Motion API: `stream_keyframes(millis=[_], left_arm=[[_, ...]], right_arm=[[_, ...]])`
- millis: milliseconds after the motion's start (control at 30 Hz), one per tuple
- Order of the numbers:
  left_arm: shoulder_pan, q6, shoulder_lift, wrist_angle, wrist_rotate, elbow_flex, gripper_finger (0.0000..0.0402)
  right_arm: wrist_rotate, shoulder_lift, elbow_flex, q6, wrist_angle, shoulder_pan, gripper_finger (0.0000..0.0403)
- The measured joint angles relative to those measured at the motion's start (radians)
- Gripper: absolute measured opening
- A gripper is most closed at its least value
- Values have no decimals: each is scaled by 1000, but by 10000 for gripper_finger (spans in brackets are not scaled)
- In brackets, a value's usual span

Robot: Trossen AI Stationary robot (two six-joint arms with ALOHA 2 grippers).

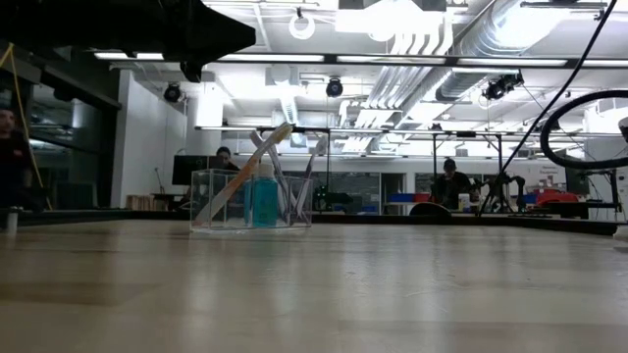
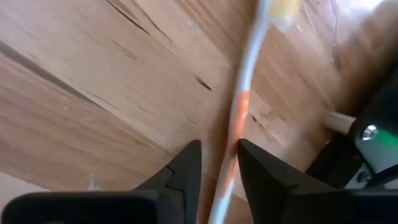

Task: Pick & Place toothbrushing station
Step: Put the orange toothbrush into the transparent organizer

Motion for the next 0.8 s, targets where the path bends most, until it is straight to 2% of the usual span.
stream_keyframes(millis=[233,467,800], left_arm=[[0,0,0,0,0,0,53],[0,0,0,0,0,0,53],[0,0,0,0,0,0,53]], right_arm=[[-27,-11,-60,70,75,1,64],[-28,-12,-63,38,81,-1,17],[-13,-77,-74,33,96,0,15]])
